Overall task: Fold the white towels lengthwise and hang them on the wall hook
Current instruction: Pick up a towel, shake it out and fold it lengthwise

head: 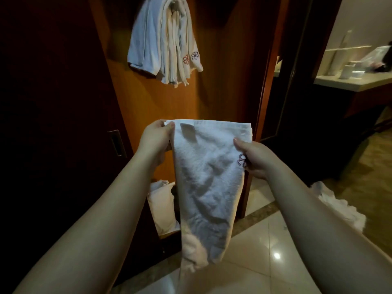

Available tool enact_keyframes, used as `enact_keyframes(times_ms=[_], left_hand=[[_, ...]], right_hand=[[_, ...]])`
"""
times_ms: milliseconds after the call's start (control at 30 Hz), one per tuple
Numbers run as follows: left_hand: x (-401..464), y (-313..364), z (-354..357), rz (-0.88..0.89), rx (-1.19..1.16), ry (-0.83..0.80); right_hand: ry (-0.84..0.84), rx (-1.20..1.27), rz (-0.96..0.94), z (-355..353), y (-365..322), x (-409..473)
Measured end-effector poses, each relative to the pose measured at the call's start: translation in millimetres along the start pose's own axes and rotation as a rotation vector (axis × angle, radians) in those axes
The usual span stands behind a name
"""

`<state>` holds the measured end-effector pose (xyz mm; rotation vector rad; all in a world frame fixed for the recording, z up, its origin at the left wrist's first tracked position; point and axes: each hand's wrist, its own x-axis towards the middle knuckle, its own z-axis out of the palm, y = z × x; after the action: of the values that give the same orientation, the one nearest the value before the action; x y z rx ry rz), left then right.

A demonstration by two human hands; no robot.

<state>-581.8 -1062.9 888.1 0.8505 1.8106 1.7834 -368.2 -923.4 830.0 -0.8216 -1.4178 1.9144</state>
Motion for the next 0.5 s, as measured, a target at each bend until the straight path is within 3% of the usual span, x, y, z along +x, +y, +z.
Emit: enact_keyframes(times_ms=[133,267,367,500], left_hand=[[-19,-19,12,0.017,0.030,0.121],[-46,-36,23,0.077,0.004,0.235],[-68,-41,29,0.136,-0.034,0.273],[-96,-40,37,0.165,-0.147,0.186]], right_hand=[[0.271,-0.199,-0.088,15,18,-4],[0.404,-0.360,-0.147,36,34,-22],[0.445,-0.556,-0.268,54,41,-36],[0.377,-0.582,-0.378,68,45,-48]])
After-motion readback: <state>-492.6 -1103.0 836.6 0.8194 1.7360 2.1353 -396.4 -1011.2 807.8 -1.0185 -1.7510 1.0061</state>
